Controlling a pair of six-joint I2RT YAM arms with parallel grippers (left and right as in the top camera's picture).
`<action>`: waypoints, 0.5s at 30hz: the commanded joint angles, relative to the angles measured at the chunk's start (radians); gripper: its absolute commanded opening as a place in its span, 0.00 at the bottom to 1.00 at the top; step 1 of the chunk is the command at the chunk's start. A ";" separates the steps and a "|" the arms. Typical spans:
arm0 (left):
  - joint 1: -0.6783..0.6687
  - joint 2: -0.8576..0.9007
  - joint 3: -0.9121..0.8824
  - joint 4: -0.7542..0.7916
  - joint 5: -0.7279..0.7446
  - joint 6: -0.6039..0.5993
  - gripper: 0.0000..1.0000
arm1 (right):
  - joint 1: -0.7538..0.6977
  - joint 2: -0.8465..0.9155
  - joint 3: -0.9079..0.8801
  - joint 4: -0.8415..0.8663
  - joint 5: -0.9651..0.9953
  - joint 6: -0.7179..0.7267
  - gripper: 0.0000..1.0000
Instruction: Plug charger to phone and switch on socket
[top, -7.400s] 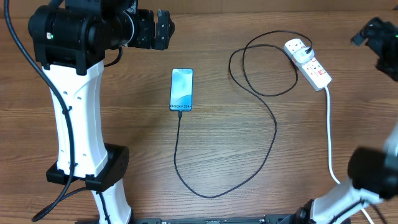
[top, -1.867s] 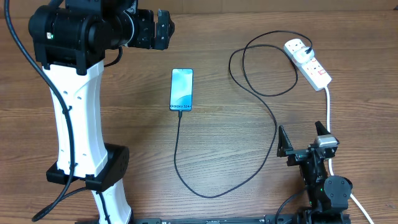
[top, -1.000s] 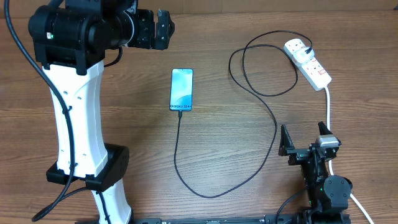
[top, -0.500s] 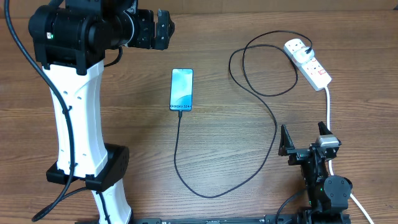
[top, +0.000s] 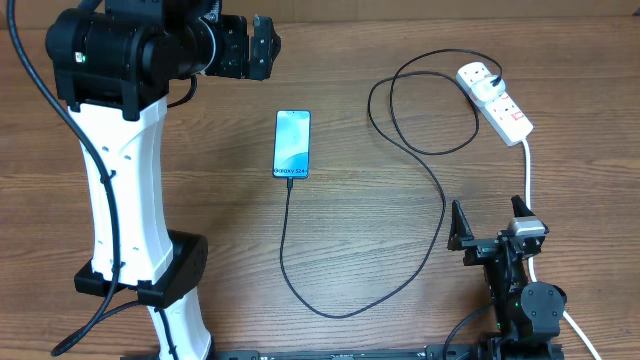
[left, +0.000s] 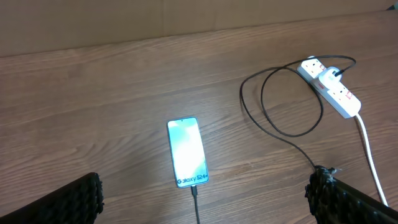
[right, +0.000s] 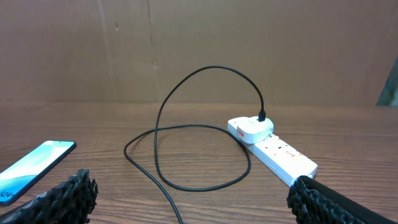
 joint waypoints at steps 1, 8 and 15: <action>0.002 0.004 0.000 -0.002 -0.006 -0.006 1.00 | 0.005 -0.010 -0.010 0.008 0.002 0.004 1.00; 0.002 0.004 0.000 -0.002 -0.006 0.035 1.00 | 0.005 -0.010 -0.010 0.008 0.002 0.003 1.00; 0.000 0.003 -0.028 -0.002 0.001 -0.035 1.00 | 0.005 -0.010 -0.010 0.008 0.002 0.004 1.00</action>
